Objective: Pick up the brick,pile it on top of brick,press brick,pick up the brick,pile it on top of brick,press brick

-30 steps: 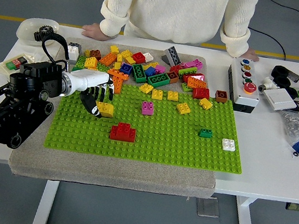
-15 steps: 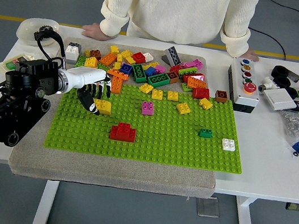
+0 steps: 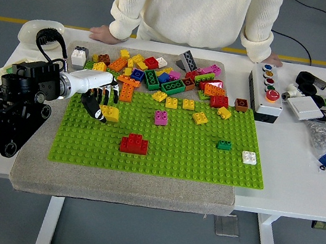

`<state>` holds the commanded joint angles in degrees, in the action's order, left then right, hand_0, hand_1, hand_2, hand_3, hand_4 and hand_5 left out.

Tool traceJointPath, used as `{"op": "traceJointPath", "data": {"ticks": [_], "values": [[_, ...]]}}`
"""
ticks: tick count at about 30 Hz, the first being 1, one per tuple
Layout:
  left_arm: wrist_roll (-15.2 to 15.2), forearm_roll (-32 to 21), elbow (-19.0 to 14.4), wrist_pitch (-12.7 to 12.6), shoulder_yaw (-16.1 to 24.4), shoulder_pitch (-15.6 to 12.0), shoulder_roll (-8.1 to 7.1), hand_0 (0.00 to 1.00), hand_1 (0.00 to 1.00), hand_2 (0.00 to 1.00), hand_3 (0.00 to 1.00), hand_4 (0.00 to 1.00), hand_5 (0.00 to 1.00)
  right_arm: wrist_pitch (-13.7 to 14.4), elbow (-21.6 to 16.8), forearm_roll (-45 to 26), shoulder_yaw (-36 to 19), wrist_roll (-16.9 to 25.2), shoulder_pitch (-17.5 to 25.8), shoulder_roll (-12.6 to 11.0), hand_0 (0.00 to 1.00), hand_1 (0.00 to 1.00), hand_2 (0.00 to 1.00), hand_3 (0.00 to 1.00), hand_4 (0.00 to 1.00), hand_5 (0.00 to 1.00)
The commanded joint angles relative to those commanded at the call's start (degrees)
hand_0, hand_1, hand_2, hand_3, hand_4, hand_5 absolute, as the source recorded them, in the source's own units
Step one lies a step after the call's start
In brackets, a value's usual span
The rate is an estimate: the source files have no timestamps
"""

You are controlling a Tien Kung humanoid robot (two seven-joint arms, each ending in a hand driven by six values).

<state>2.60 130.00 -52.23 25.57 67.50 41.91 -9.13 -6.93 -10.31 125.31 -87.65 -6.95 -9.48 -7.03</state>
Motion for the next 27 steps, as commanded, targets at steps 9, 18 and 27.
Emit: {"op": "traceJointPath", "data": {"ticks": [9, 18, 27], "values": [[-0.07, 0.0, -2.49, 1.57, 0.45, 0.1, -0.88, 0.442, 0.399, 0.405, 0.509, 0.921, 0.002, 0.01, 0.0, -0.11, -0.11, -0.03, -0.01, 0.03, 0.739, 0.652, 0.722, 0.589, 0.812, 0.344], [-0.11, 0.0, -5.25, 3.23, 1.32, -0.2, -1.54, 0.442, 0.399, 0.405, 0.509, 0.921, 0.002, 0.04, 0.0, -0.03, -0.37, -0.08, 0.13, 0.04, 0.74, 0.653, 0.722, 0.588, 0.812, 0.343], [-0.27, 0.0, -7.67, 4.71, 2.11, -0.73, -1.97, 0.443, 0.401, 0.407, 0.511, 0.918, 0.002, 0.07, 0.0, 0.01, -0.46, -0.07, 0.21, 0.06, 0.739, 0.653, 0.722, 0.589, 0.812, 0.343]]}}
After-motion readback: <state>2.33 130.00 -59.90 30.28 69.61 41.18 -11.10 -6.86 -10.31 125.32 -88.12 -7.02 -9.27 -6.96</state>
